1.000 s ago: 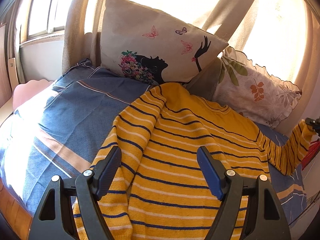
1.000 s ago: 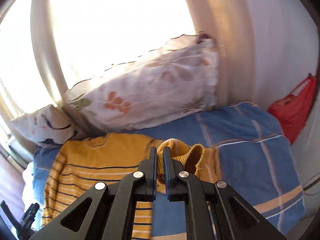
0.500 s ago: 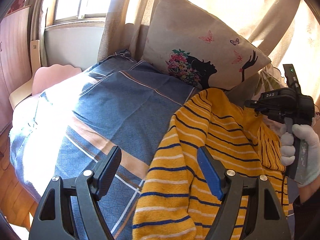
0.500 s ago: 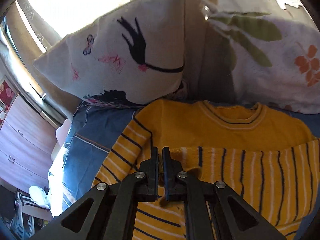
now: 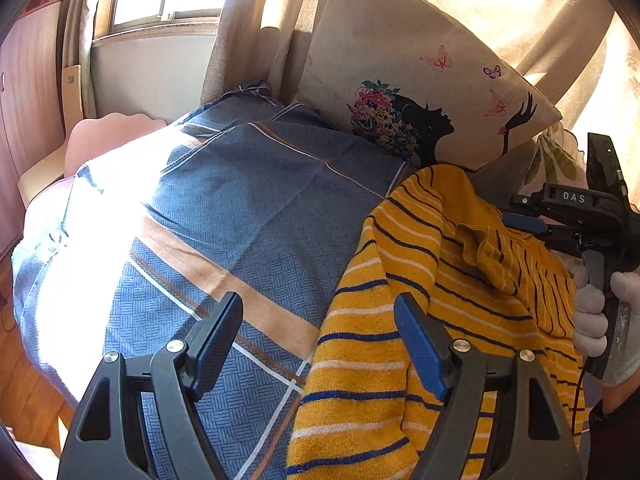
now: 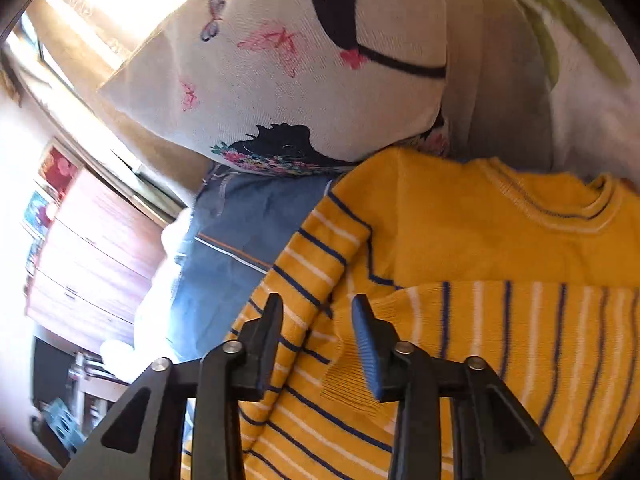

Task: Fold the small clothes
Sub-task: 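Carry the held sleeve across the sweater body with the right gripper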

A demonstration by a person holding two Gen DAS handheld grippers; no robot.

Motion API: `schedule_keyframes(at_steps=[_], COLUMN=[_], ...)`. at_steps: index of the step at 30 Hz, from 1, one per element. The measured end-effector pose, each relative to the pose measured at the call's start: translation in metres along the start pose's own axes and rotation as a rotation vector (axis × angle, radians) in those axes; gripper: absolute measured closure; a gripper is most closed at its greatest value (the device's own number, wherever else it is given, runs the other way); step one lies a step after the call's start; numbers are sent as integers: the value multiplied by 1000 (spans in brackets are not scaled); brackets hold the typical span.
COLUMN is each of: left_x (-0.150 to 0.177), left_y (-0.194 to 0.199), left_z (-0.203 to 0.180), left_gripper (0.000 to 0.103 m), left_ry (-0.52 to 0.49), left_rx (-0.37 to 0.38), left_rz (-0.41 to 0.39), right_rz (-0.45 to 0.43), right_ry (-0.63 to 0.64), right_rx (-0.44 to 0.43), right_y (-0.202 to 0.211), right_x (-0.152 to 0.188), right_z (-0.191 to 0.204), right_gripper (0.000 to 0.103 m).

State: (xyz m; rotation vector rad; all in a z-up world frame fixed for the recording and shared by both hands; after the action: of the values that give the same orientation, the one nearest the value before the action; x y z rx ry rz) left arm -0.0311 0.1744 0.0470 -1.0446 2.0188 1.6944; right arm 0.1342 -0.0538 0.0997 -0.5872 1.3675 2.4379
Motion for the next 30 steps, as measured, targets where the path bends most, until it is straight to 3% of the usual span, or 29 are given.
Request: schedule_keyframes(at_steps=[2, 6, 8, 9, 10, 11, 19, 22, 24, 27, 30], left_x=[1, 4, 4, 4, 3, 2, -2, -1, -1, -3, -5], left_y=[-3, 0, 5, 7, 10, 12, 11, 13, 15, 17, 17], left_z=[-2, -7, -7, -5, -1, 4, 35, 40, 45, 56, 68], left_gripper=[26, 26, 26, 26, 26, 26, 26, 26, 26, 26, 26], left_ry=[3, -12, -19, -17, -13, -6, 53, 57, 65, 85, 113], left_rx=[11, 24, 23, 21, 16, 7, -42, -43, -48, -68, -75], left_rz=[13, 13, 4, -2, -9, -16, -12, -8, -11, -15, -17], right_rz=[10, 80, 82, 88, 96, 107, 6, 15, 60, 42, 82], right_ry=[106, 254, 324, 348, 353, 333, 89, 10, -12, 6, 81], right_rx=[94, 177, 331, 436, 498, 516, 334, 245, 213, 173, 50], right_y=[1, -23, -46, -55, -61, -63, -40, -67, -76, -57, -21], right_x=[12, 36, 44, 43, 43, 43, -13, -30, -26, -10, 26], right_z=[12, 32, 43, 41, 37, 32, 18, 15, 10, 16, 38], right_gripper=[53, 53, 56, 67, 96, 96, 96, 84, 80, 80, 64])
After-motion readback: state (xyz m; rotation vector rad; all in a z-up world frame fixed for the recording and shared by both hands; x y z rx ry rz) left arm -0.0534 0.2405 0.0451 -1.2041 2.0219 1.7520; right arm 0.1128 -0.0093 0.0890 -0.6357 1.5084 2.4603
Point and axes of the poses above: each gripper's, at about its wrist camera, not at the fingertips, and y roughly against the way its jaws point, z to its left, x to its underside, the point moved 1 cm from there along -y, roughly the way its jaws point, and after that the axes turned 2 degrees about z, right-handed, at the moved point
